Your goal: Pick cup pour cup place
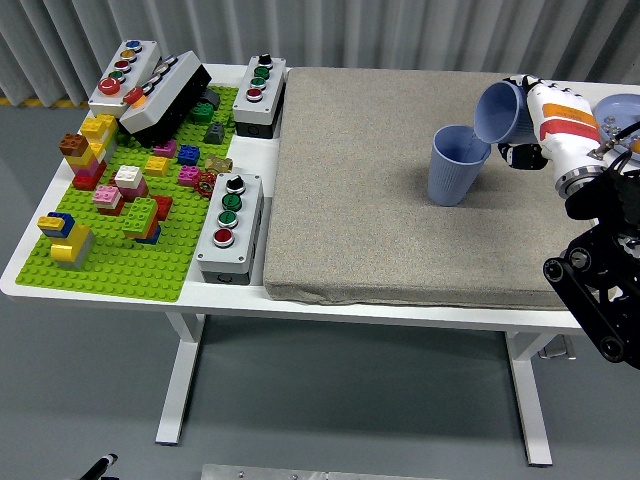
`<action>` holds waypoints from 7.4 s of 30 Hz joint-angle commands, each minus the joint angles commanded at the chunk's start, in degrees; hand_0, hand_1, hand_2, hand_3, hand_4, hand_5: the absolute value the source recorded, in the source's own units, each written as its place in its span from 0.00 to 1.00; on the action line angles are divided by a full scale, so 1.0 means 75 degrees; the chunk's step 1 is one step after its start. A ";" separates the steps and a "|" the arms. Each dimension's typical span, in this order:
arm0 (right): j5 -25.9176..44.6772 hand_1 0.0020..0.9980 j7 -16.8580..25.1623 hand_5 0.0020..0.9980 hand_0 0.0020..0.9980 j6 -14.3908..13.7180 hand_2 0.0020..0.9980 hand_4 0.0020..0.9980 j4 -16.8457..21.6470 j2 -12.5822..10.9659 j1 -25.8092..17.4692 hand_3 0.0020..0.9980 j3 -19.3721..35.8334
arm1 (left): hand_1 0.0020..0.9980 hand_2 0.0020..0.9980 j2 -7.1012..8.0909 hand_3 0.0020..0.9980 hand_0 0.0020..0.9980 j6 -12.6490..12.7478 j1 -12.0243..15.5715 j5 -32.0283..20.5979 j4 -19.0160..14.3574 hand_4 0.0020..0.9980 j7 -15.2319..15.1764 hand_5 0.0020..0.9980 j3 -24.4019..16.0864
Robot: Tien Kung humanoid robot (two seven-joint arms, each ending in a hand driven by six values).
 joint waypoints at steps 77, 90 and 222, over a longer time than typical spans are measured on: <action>0.0028 0.64 -0.0335 0.01 0.79 0.0546 0.53 0.70 0.0094 -0.1147 0.1314 0.64 -0.2106 | 0.84 0.90 0.0044 0.80 0.87 0.0010 -0.0020 -0.0051 0.0000 0.65 -0.0007 1.00 0.0002; 0.0039 0.64 -0.0327 0.01 0.79 0.0543 0.53 0.70 0.0085 -0.1135 0.1290 0.63 -0.2105 | 0.84 0.90 0.0034 0.80 0.87 0.0021 0.0002 -0.0067 0.0000 0.65 -0.0007 1.00 -0.0003; 0.9337 0.74 0.3929 0.16 0.84 0.0015 0.68 0.78 -0.2628 0.0214 -0.0806 0.84 0.0966 | 0.84 0.90 -0.0054 0.79 0.87 -0.0007 -0.0005 -0.0137 0.0000 0.65 -0.0013 1.00 0.0257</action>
